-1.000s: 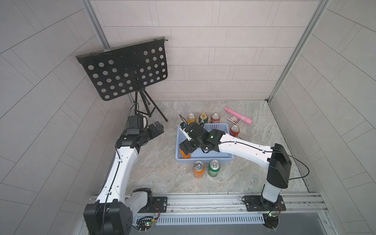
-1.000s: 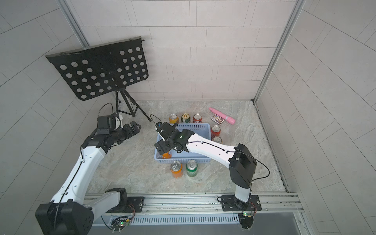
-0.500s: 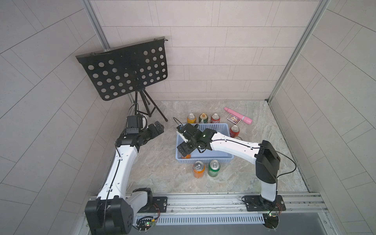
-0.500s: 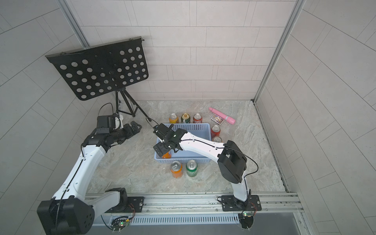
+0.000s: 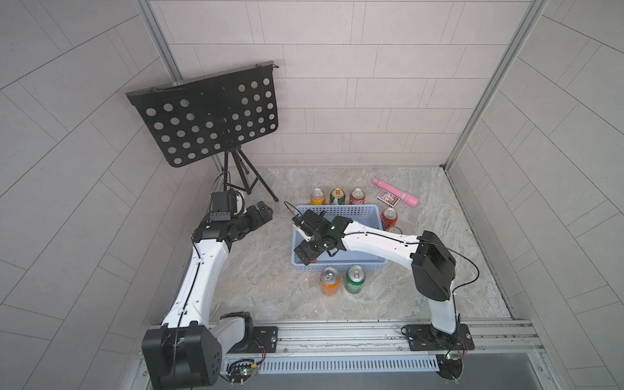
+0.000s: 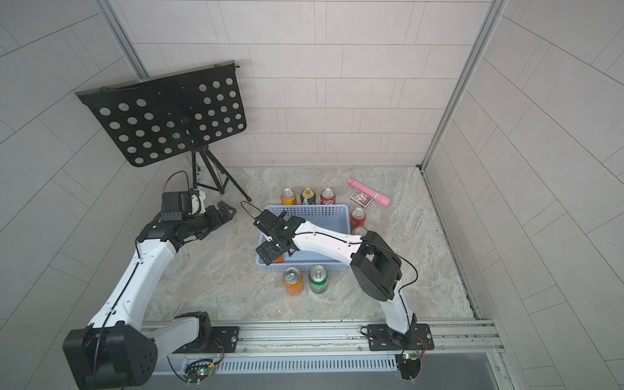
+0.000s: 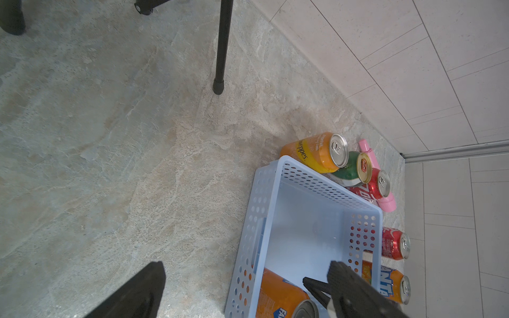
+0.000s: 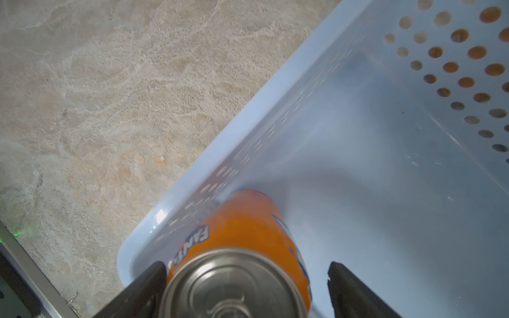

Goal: Take out the drinks from the basket
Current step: Pick up the drink from the basket.

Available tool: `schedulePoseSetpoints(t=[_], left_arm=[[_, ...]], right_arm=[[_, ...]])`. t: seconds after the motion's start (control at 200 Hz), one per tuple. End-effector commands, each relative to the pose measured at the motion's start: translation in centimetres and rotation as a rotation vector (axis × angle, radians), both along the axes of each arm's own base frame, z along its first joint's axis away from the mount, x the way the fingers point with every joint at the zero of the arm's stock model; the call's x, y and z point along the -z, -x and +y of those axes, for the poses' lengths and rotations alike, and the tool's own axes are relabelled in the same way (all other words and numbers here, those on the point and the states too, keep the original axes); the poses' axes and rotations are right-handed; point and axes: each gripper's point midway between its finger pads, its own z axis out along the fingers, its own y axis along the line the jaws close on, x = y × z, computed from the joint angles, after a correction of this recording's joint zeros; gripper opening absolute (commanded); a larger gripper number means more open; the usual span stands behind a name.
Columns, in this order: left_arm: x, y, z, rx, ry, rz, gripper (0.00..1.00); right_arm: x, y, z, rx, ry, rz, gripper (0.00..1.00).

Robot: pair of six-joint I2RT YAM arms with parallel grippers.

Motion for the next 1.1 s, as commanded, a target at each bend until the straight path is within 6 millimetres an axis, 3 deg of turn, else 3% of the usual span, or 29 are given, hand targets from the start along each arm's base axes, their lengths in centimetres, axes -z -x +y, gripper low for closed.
schedulePoseSetpoints(t=[0.0,0.15,0.31,0.62,0.71,0.845,1.096], left_arm=[[-0.1,-0.2,0.3,-0.008,0.004,-0.009,1.0],[0.0,-0.1,0.3,-0.009,0.003,-0.006,1.0],[0.0,-0.2,0.5,-0.015,0.004,-0.005,1.0],[-0.2,0.1,1.3,-0.05,-0.019,-0.011,1.0],[-0.3,0.3,1.7,-0.065,-0.029,-0.012,1.0],[-0.5,0.5,2.4,-0.095,-0.05,-0.018,1.0],[-0.7,1.0,3.6,-0.148,-0.07,-0.034,1.0]], right_arm=[[0.6,0.2,0.0,0.002,0.018,0.015,0.94],[1.1,0.3,-0.2,0.006,0.026,0.022,0.9],[0.8,0.5,-0.2,-0.003,0.018,0.026,0.77],[-1.2,0.8,-0.6,-0.002,-0.007,0.007,0.42],[-2.5,0.5,-0.8,0.01,-0.02,-0.009,0.35],[-5.1,-0.2,-1.3,0.044,-0.046,-0.048,0.33],[-11.8,-2.0,-1.3,0.081,-0.137,-0.174,0.32]])
